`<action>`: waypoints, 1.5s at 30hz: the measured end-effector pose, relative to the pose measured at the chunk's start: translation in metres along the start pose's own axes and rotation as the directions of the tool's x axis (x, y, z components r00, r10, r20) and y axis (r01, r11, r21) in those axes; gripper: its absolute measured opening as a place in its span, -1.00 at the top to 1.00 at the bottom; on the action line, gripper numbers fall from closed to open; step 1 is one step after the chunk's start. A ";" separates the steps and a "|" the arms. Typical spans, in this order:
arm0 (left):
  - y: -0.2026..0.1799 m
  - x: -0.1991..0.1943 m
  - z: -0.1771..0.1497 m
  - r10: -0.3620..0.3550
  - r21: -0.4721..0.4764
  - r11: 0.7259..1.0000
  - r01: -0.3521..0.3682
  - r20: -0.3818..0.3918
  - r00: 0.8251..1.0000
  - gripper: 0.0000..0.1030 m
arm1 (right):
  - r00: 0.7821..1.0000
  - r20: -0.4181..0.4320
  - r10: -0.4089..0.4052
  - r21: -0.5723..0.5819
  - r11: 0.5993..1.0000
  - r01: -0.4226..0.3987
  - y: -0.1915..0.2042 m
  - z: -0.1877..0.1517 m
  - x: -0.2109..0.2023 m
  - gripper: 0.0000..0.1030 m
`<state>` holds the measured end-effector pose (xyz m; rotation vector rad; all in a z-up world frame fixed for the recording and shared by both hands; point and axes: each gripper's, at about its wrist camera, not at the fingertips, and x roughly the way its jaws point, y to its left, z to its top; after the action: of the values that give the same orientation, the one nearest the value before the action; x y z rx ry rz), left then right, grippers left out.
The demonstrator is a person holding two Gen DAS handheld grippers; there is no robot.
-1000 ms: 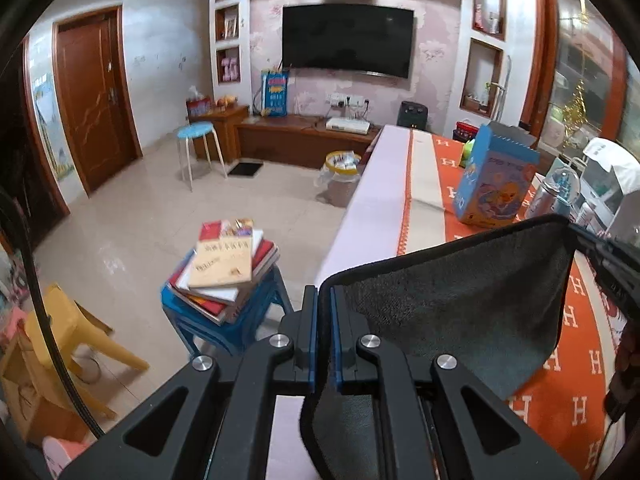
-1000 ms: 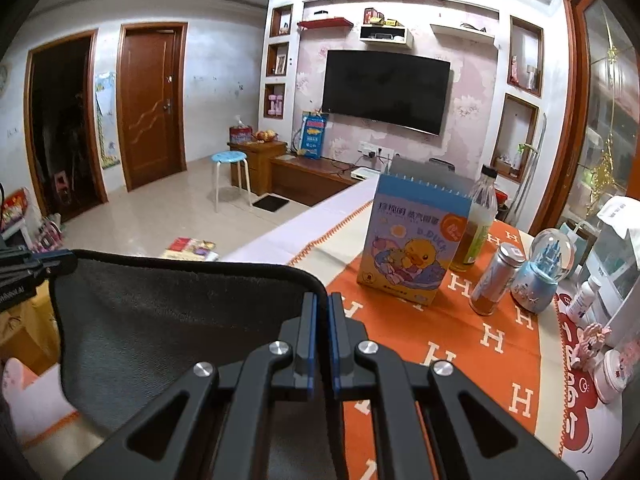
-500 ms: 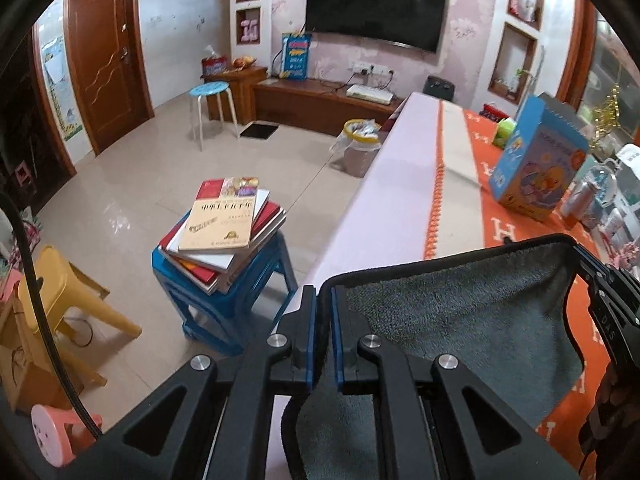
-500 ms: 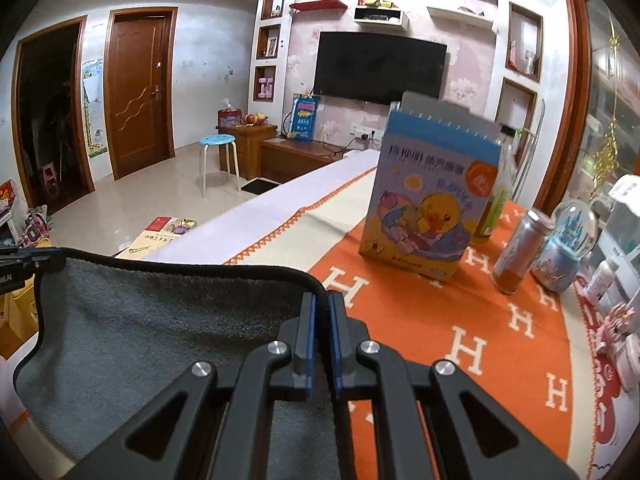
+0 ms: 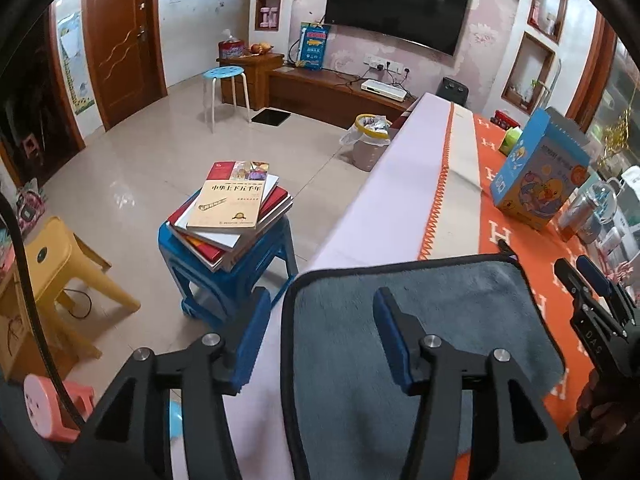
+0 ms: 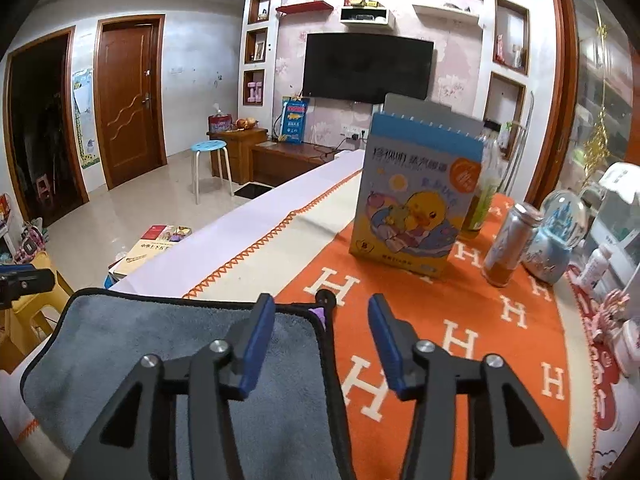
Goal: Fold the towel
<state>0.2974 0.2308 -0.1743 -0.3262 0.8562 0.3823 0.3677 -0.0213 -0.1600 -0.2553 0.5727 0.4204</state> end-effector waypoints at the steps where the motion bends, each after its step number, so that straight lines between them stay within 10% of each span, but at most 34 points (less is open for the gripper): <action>1: 0.000 -0.005 -0.003 0.000 0.002 1.000 0.000 -0.003 1.000 -0.12 | 1.000 0.002 -0.008 -0.004 1.000 0.008 0.001 -0.002 -0.007 -0.06; 23: 0.018 -0.130 -0.126 -0.106 0.128 0.983 0.128 -0.164 0.981 -0.25 | 0.974 -0.221 -0.046 0.242 0.965 0.100 0.026 -0.110 -0.201 -0.57; 34: -0.011 -0.215 -0.178 -0.214 0.275 0.926 0.260 -0.187 0.959 -0.52 | 0.942 -0.304 -0.146 0.362 0.896 0.256 0.019 -0.167 -0.320 -0.86; 45: -0.073 -0.296 -0.183 -0.296 0.427 0.841 0.333 -0.153 0.943 -0.81 | 0.910 -0.387 -0.145 0.374 0.878 0.299 0.006 -0.153 -0.397 -0.95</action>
<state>0.0322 0.0314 -0.0462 -0.0477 0.9251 -0.1437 -0.0085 -0.1928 -0.0582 0.0309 0.9577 0.0090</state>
